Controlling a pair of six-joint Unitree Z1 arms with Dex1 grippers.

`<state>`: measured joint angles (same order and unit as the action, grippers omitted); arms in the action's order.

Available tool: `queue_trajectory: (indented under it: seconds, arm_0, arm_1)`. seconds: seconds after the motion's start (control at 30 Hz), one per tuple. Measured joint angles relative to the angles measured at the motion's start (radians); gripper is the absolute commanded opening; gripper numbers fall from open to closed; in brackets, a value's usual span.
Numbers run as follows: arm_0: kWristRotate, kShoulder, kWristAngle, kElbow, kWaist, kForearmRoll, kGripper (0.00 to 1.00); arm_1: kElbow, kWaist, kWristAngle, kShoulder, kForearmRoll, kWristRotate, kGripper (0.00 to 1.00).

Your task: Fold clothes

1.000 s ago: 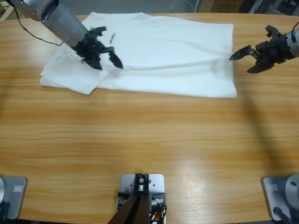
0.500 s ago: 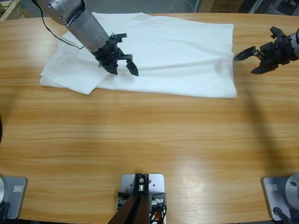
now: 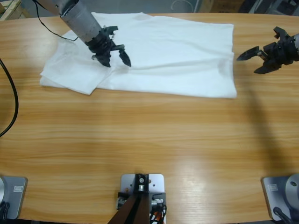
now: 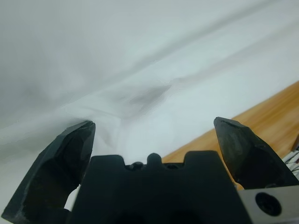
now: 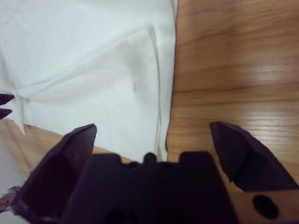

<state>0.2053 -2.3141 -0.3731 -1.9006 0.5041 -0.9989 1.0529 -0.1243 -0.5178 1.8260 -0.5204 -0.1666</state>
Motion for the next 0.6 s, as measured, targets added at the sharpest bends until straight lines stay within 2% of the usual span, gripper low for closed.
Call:
queue_trajectory:
  seconds: [0.17,0.4,0.6]
  arm_0:
    - [-0.011,-0.008,0.000,-0.029,0.002,-0.025,1.000]
    - [-0.058,-0.007,0.007,-0.046,0.073,-0.048,1.000]
    - [-0.080,-0.007,0.101,-0.052,0.116,-0.063,1.000]
  arm_1:
    - [0.000,-0.001,-0.003,0.006,0.000,0.001,0.996]
    - [0.000,-0.001,-0.003,0.010,0.000,0.004,0.996]
    - [-0.001,-0.002,-0.003,0.010,0.000,0.005,0.996]
